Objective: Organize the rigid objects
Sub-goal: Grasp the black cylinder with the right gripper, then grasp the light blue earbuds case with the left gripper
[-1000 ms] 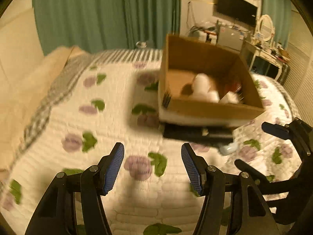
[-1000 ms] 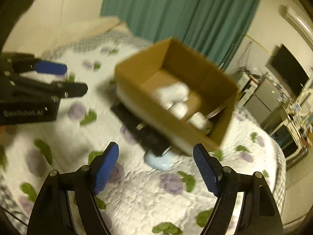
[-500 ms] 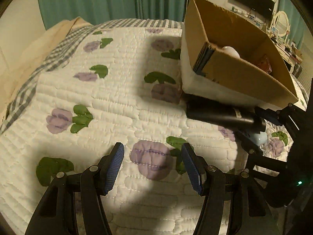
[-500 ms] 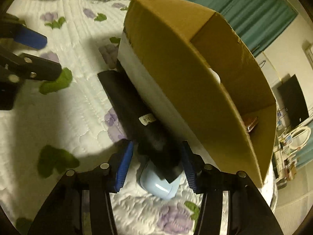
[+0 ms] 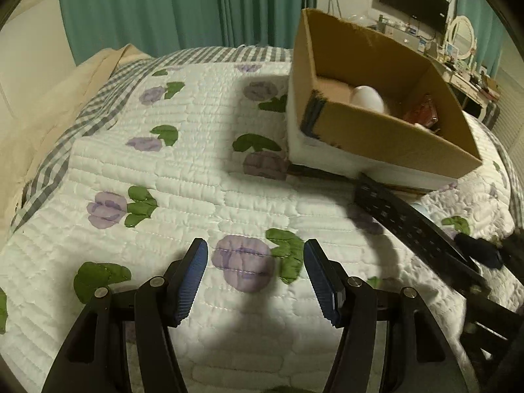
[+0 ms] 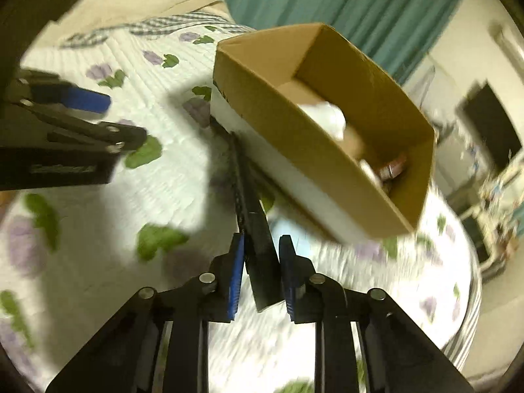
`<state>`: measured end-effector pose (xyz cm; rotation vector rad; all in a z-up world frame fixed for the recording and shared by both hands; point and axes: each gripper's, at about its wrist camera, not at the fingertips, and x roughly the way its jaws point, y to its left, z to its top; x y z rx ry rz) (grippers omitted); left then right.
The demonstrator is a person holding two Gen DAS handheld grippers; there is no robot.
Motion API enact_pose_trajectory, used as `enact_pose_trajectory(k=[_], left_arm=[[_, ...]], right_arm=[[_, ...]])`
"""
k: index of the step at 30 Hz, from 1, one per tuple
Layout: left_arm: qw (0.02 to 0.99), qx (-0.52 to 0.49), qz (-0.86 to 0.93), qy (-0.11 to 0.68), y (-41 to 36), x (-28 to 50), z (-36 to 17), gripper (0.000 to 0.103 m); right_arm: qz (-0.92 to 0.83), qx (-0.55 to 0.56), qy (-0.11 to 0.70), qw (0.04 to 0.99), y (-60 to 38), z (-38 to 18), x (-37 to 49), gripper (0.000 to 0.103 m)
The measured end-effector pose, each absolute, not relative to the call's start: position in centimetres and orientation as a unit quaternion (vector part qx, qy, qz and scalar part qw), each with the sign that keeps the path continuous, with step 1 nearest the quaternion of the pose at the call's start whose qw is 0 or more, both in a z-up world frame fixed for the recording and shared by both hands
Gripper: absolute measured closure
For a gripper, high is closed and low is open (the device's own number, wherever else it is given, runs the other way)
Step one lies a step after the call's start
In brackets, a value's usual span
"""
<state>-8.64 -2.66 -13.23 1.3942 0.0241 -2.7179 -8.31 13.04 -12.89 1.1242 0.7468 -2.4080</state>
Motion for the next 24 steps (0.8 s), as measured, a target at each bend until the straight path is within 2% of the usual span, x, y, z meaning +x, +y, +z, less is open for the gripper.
enact_pose_trajectory(k=[3,8,11,14,19,24], left_arm=[[0.037,0.455,-0.890,0.005,-2.4,-8.3,-13.0,0.039],[0.035,0.456,-0.889,0.007,-2.3,-8.3,-13.0,0.039],[0.037,0.459,-0.887,0.005,-2.3,-8.3,-13.3,0.039],[0.039,0.464,-0.885,0.003,-2.3,-8.5,-13.6,0.039],[0.037,0.465,-0.885,-0.003,-1.9,-8.5,-13.7,0.039],[0.030,0.469,-0.883,-0.016,-1.0,-8.5,-13.8,0.039]], right_arm=[[-0.863,0.433,0.195,0.174,15.2,-11.7,-7.5,0.085],[-0.851,0.478,0.142,0.164,16.9,-13.1,-6.2,0.085],[-0.845,0.487,0.141,0.172,16.8,-14.0,-6.8,0.083],[-0.832,0.503,0.126,0.198,15.6,-14.8,-8.3,0.064],[-0.824,0.510,0.147,0.197,13.4,-17.2,-10.0,0.063],[-0.834,0.496,0.141,0.197,13.8,-17.0,-9.4,0.067]])
